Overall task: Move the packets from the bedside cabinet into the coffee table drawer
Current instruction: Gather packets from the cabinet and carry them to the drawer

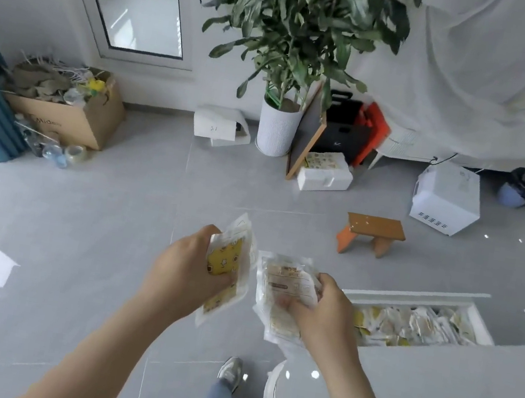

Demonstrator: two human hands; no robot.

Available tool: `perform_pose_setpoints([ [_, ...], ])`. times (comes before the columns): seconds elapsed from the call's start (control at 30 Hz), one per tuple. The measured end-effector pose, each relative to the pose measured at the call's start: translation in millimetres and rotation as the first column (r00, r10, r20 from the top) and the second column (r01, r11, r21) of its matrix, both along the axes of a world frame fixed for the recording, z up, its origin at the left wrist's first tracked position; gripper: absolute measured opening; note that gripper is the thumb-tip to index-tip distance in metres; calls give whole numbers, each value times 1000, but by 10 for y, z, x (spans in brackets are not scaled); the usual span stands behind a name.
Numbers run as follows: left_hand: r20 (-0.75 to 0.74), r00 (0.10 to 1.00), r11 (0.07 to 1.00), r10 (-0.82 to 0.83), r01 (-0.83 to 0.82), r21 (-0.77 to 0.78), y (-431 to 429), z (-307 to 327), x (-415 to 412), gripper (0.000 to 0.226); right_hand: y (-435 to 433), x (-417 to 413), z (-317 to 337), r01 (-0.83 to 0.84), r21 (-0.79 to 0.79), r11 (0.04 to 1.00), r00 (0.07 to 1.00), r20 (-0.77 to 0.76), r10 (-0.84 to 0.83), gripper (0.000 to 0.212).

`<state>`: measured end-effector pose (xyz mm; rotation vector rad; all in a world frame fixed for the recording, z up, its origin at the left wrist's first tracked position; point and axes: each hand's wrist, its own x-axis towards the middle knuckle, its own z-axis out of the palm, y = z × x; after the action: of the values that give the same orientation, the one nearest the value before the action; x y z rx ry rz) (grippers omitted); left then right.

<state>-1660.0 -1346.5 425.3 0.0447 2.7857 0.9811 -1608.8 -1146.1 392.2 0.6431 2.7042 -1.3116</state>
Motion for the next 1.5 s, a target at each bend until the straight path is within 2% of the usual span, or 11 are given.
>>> perform_pose_setpoints([
  [0.37, -8, 989, 986, -147, 146, -84, 704, -4, -1517, 44, 727, -1267, -137, 47, -2, 999, 991, 122, -47, 32],
  [0.7, 32, 919, 914, -392, 393, -101, 1326, -155, -2923, 45, 1141, -2120, -294, 320, -69, 945, 944, 113, -311, 30],
  [0.93, 48, 799, 792, -600, 601, -106, 1755, -75, -3914, 46, 1218, -2672, -305, 544, -70, 836, 830, 190, -524, 25],
  [1.17, 103, 636, 622, -765, 770, -140, 2333, -190, -4388, 45, 1283, -2942, -274, 697, -45, 716, 706, 216, -674, 22],
  [1.3, 126, 537, 519, -834, 842, -147, 2851, -278, -4563, 43, 1583, -3032, -315, 763, -23, 646, 630, 249, -735, 24],
  [1.5, 133, 438, 419, -889, 896, -148, 3698, -380, -4841, 41, 2268, -3200, -400, 838, -49, 544, 539, 241, -807, 28],
])
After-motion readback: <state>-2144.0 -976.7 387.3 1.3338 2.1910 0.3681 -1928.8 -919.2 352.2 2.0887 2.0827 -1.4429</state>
